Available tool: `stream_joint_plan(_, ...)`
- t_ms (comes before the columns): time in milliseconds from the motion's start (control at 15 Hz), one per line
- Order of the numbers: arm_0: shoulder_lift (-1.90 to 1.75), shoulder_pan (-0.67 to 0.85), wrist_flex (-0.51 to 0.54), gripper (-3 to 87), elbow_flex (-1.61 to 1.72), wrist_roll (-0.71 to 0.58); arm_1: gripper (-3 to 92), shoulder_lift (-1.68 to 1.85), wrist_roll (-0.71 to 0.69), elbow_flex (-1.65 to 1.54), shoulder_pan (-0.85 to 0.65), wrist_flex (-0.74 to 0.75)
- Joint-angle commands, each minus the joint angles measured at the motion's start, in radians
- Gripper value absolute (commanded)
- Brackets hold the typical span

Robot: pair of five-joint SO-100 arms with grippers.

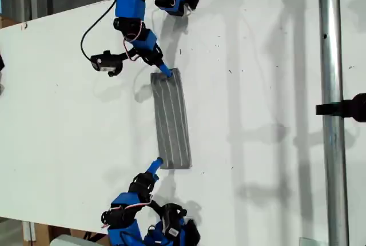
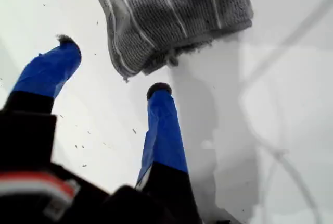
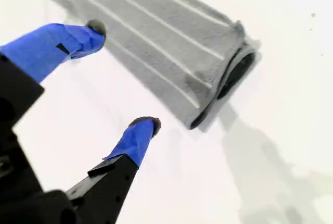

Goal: Grasp corners of a towel and fold twice.

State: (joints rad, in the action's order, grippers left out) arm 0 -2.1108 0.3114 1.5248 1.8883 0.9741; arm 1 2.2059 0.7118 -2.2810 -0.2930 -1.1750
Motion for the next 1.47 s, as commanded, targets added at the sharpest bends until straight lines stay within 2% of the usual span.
stream_joint_plan(0, -0.296, 0.008, -0.051, 21.2, 0.127, 0.011, 24.8, 0.492, 0.138, -0.178, -0.12, -0.124)
stream_joint_plan(67, -0.44, -0.014, -0.127, 17.8, 0.238, 0.015, 24.1, 0.699, 0.187, -0.273, -0.109, -0.129)
stream_joint_plan(133, -0.634, -0.038, -0.216, 12.8, 0.383, 0.032, 25.0, 0.762, 0.268, -0.305, -0.114, -0.179)
stream_joint_plan(200, -0.857, -0.063, -0.29, 7.3, 0.546, 0.072, 22.1, 0.761, 0.351, -0.322, -0.132, -0.233)
stream_joint_plan(267, -1.097, -0.086, -0.325, 1.8, 0.701, 0.112, 23.5, 0.753, 0.365, -0.342, -0.14, -0.221)
stream_joint_plan(333, -1.313, -0.092, -0.299, 1.7, 0.825, 0.172, 32.8, 0.681, 0.37, -0.345, -0.124, -0.16)
stream_joint_plan(400, -1.365, -0.109, -0.307, 1.9, 0.865, 0.204, 38.3, 0.512, 0.37, -0.325, -0.097, -0.052)
stream_joint_plan(533, -1.368, -0.137, -0.324, 2.1, 0.882, 0.216, 41.9, 0.069, 0.359, -0.201, -0.051, 0.201)
stream_joint_plan(667, -1.368, -0.15, -0.331, 2.8, 0.908, 0.23, 41.8, -0.219, 0.348, -0.107, -0.046, 0.41)
stream_joint_plan(800, -1.368, -0.16, -0.321, 3.1, 0.911, 0.233, 40.8, -0.451, 0.354, 0.0, -0.049, 0.489)
stream_joint_plan(933, -1.368, -0.16, -0.325, 3.2, 0.911, 0.225, 38.5, -0.598, 0.37, 0.14, -0.014, 0.486)
stream_joint_plan(1067, -1.368, -0.166, -0.328, 3.2, 0.911, 0.222, 32.4, -0.689, 0.362, 0.268, 0.046, 0.54)
stream_joint_plan(1133, -1.368, -0.172, -0.328, 3.2, 0.908, 0.222, 21.4, -0.699, 0.348, 0.336, 0.078, 0.534)
stream_joint_plan(1200, -1.368, -0.178, -0.328, 3.2, 0.907, 0.224, -0.2, -0.676, 0.357, 0.368, 0.092, 0.486)
stream_joint_plan(1267, -1.368, -0.186, -0.328, 3.2, 0.904, 0.224, -0.2, -0.63, 0.351, 0.373, 0.094, 0.374)
stream_joint_plan(1400, -1.368, -0.195, -0.33, 3.2, 0.902, 0.222, -0.2, -0.483, 0.37, 0.341, 0.081, -0.012)
